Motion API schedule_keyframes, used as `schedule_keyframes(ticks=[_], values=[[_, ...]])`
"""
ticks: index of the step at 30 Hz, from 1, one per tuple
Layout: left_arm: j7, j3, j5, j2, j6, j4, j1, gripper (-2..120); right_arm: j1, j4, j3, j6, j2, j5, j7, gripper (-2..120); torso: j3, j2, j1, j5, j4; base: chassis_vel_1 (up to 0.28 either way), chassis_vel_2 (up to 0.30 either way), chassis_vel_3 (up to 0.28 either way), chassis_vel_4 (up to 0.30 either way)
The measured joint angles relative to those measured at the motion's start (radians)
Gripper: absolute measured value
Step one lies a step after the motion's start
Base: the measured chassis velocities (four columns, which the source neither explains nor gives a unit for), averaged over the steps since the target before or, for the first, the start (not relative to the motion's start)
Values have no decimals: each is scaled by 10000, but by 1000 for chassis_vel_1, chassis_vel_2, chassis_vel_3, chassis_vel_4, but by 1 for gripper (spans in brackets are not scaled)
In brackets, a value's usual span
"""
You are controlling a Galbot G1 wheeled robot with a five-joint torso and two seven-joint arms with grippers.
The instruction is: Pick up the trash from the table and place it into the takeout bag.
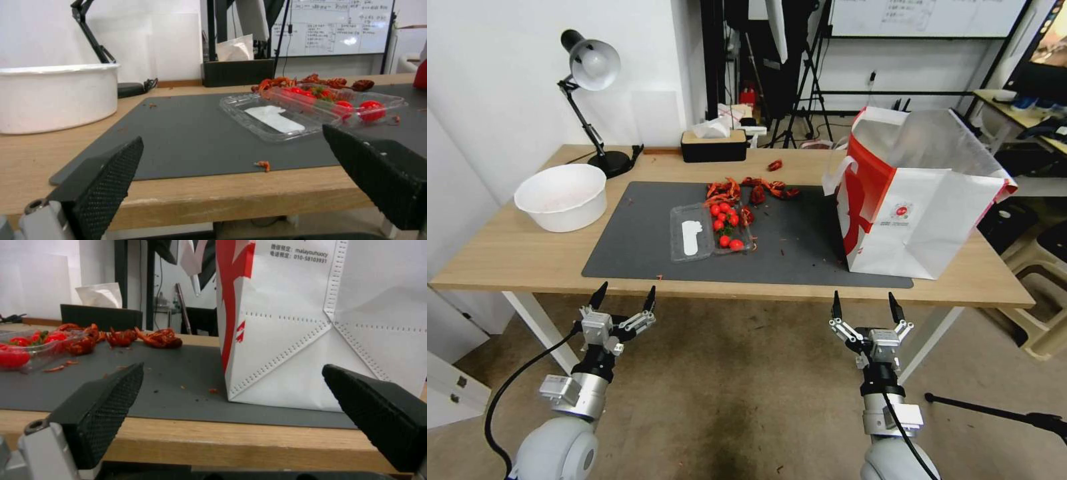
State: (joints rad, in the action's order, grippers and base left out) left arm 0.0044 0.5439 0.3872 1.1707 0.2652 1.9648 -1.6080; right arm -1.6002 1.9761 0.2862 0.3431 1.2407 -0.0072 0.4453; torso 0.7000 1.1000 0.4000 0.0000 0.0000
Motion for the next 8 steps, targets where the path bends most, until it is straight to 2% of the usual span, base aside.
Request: schedule_keyframes(ticks=[8], values=[[-1, 0, 0, -1, -3, 0, 2, 100, 0, 0, 0, 3, -1, 3, 0, 100, 0, 0, 0, 0, 0, 0, 0, 0, 0]])
